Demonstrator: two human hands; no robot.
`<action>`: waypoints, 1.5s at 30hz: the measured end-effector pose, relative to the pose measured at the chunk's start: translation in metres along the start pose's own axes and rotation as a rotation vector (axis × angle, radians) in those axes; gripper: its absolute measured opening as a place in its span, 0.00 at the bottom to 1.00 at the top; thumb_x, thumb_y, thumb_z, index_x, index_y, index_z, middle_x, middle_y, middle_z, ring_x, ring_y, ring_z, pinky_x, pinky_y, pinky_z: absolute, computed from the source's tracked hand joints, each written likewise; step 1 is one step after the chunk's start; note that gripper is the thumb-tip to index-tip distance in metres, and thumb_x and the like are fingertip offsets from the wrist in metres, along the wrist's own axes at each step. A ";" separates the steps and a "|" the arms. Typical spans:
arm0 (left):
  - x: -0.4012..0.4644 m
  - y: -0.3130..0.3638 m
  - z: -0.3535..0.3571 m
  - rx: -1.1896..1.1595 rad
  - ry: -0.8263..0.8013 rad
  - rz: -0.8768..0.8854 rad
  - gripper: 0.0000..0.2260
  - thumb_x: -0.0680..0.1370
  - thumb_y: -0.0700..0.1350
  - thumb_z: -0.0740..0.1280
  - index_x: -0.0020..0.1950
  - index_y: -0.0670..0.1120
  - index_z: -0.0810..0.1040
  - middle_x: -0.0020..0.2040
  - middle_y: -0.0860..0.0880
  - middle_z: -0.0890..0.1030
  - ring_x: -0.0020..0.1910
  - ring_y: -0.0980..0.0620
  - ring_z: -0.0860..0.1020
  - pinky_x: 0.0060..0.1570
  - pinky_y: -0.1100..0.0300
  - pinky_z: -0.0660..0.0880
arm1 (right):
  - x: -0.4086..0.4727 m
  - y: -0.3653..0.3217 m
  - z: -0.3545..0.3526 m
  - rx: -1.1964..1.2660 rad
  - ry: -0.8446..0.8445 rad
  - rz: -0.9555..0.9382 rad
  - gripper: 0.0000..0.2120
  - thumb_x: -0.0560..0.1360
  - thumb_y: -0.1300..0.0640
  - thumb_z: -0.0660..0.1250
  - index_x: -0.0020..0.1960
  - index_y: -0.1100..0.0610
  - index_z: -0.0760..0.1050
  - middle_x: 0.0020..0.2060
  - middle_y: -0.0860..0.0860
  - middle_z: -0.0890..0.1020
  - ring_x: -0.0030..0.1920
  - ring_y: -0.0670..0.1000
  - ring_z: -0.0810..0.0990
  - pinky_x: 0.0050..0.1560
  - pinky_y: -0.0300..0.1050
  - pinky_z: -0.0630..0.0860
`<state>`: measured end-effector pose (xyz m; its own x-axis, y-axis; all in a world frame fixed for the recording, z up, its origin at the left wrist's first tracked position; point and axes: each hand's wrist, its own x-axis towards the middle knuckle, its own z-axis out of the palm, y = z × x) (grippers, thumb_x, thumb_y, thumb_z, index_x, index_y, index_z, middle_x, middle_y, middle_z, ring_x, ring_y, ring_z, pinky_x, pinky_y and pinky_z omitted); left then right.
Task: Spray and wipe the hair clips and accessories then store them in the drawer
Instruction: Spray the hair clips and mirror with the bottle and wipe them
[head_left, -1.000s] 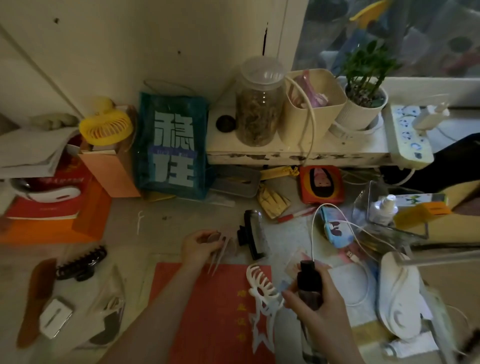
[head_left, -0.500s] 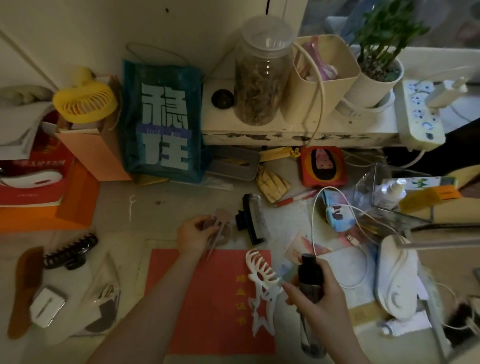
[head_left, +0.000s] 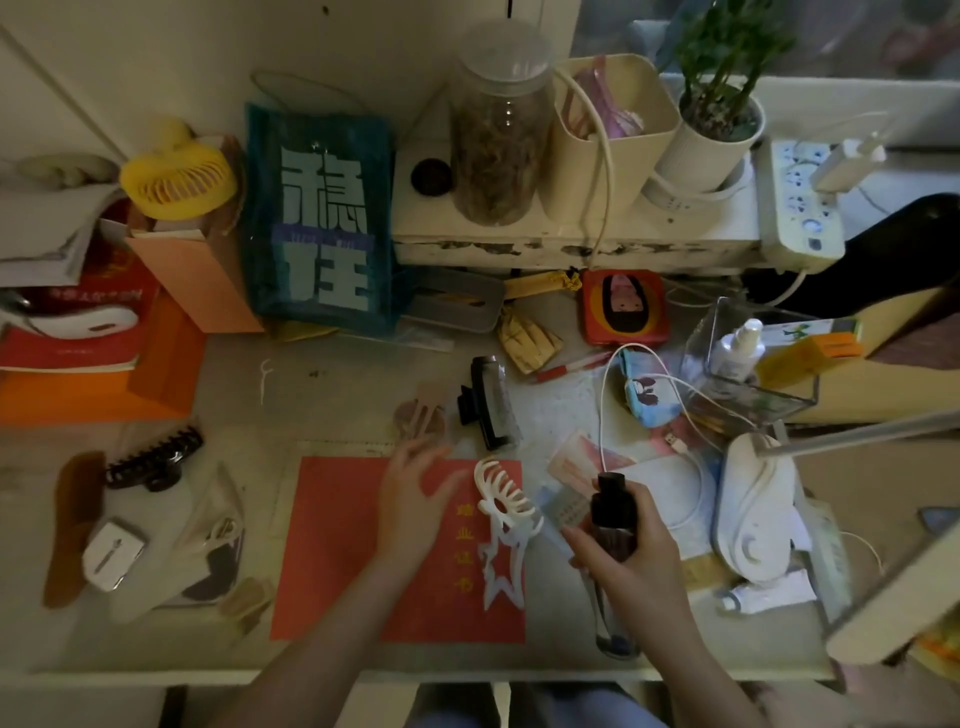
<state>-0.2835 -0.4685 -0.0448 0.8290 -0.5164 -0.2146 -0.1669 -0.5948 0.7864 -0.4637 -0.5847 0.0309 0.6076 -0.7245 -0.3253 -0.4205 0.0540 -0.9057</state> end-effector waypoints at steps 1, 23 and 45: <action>-0.012 0.001 0.005 -0.003 -0.037 0.002 0.14 0.72 0.45 0.72 0.57 0.49 0.80 0.57 0.56 0.72 0.58 0.60 0.69 0.57 0.69 0.63 | -0.003 0.001 -0.002 -0.008 -0.005 -0.010 0.19 0.67 0.55 0.74 0.53 0.45 0.71 0.42 0.45 0.81 0.43 0.48 0.82 0.38 0.50 0.82; -0.059 -0.021 0.020 -0.136 -0.689 -0.261 0.25 0.71 0.35 0.72 0.66 0.47 0.73 0.55 0.54 0.79 0.50 0.64 0.76 0.48 0.73 0.74 | -0.047 0.020 -0.029 0.020 -0.076 -0.007 0.19 0.69 0.62 0.74 0.55 0.51 0.71 0.42 0.50 0.80 0.42 0.49 0.81 0.38 0.46 0.81; -0.069 0.030 -0.006 -0.365 -0.435 -0.196 0.21 0.67 0.42 0.76 0.58 0.49 0.77 0.57 0.52 0.78 0.52 0.56 0.79 0.43 0.65 0.78 | -0.054 -0.002 -0.044 -0.101 -0.055 -0.126 0.27 0.70 0.62 0.72 0.58 0.41 0.64 0.45 0.46 0.79 0.43 0.45 0.80 0.40 0.41 0.80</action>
<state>-0.3426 -0.4470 -0.0032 0.5186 -0.6686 -0.5329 0.2249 -0.4946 0.8395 -0.5251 -0.5759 0.0627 0.6950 -0.6821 -0.2276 -0.4026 -0.1068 -0.9091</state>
